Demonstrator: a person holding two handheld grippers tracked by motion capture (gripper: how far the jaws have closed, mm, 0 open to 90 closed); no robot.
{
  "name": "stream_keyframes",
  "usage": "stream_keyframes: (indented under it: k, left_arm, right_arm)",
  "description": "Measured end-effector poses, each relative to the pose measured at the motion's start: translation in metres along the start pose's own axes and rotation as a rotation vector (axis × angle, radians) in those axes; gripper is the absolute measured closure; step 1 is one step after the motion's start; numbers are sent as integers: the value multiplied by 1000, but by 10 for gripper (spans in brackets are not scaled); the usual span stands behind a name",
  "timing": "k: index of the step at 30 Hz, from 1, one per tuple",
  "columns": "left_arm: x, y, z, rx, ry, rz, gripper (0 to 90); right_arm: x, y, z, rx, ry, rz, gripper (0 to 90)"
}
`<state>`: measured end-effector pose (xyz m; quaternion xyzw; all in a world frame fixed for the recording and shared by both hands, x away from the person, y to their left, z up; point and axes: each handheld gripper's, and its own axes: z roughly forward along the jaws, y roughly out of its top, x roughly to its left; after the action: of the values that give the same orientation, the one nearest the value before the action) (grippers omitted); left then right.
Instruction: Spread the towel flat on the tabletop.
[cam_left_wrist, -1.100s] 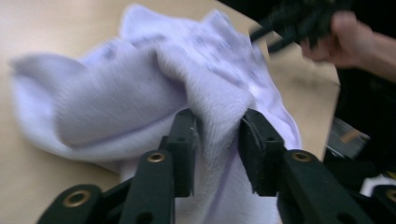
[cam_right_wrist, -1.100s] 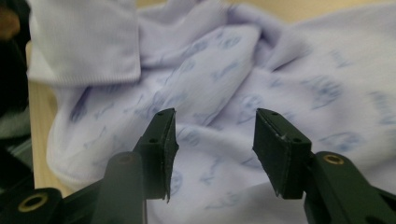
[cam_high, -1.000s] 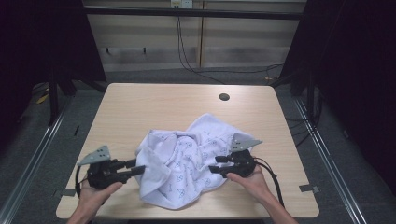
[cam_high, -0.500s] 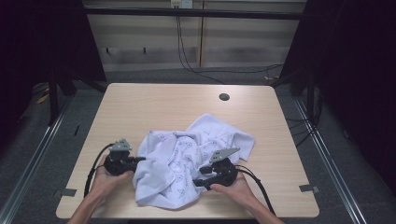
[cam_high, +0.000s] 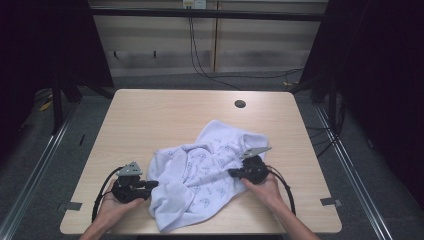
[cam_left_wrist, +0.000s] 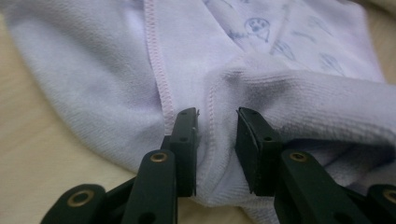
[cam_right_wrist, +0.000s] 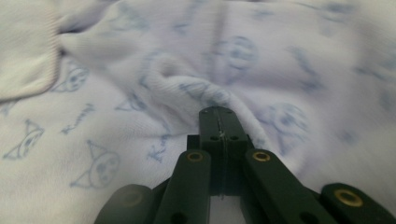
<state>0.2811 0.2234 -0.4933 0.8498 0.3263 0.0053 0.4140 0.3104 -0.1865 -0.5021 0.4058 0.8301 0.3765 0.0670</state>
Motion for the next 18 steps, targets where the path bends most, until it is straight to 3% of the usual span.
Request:
stream_keyframes:
  k: [2,3,4,5,6,8,9,10,14,17,18]
  left_arm:
    - [-8,0,3,3,-18,7,656]
    - [-19,2,8,21,-63,32,652]
    - [-19,2,8,21,-63,32,652]
    - [-33,4,14,51,-100,59,653]
    - [-33,4,14,51,-100,59,663]
    - [-53,5,20,80,-175,96,723]
    - [-60,4,21,73,-174,115,749]
    - [-63,5,21,74,-175,126,755]
    - [-54,9,13,22,-193,84,675]
    - [-39,15,-2,-63,-173,47,665]
    - [-39,15,-2,-63,-173,47,674]
  right_arm:
    - [-17,0,-3,-12,-13,23,900]
    - [-23,1,-3,-19,-32,27,900]
    - [-29,3,-3,-22,-50,24,900]
    - [-34,4,-2,-30,-59,23,900]
    - [-34,4,-2,-30,-59,23,900]
    - [-45,8,0,-44,-90,30,900]
    - [-46,8,0,-50,-103,14,896]
    - [-47,8,-1,-53,-95,21,834]
    - [-37,9,-19,-77,-73,34,646]
    - [-20,8,-38,-119,-50,3,629]
    - [-20,8,-38,-119,-50,3,629]
